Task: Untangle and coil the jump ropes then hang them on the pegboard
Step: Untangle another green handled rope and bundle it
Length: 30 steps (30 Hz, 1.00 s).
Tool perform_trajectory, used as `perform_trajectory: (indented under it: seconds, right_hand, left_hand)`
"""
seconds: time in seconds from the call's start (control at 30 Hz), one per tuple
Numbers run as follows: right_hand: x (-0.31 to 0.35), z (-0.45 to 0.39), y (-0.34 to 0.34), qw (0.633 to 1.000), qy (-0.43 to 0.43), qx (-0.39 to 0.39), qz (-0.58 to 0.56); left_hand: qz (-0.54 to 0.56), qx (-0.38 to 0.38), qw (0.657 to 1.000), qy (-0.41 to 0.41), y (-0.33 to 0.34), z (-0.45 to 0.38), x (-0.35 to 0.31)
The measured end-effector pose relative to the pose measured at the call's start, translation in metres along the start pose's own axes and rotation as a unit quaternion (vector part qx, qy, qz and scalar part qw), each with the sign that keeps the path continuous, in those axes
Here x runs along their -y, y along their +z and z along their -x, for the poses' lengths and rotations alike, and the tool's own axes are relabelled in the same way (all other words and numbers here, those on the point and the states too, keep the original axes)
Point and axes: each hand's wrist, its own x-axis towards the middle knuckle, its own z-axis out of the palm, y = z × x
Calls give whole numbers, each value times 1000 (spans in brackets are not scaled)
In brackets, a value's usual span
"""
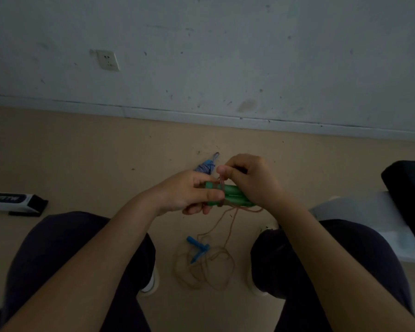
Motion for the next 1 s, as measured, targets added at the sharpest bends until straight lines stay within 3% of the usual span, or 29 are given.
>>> perform_trajectory:
  seconds: [0.27, 0.43, 0.7, 1.0]
  right_hand:
    - [-4, 0, 1, 999, 37, 5, -22]
    - [-5, 0, -2, 997, 42, 60, 31]
    - [-1, 2, -7, 985, 102, 125, -66]
    - [-3, 0, -13, 973, 103, 196, -70]
  left_hand:
    - [-8, -19, 1000, -4, 3, -1, 6]
    - [19, -35, 999, -5, 2, -1, 8]
    - [18, -92, 996, 5, -4, 2, 6]
    - [-10, -102, 995, 7, 1, 1, 7]
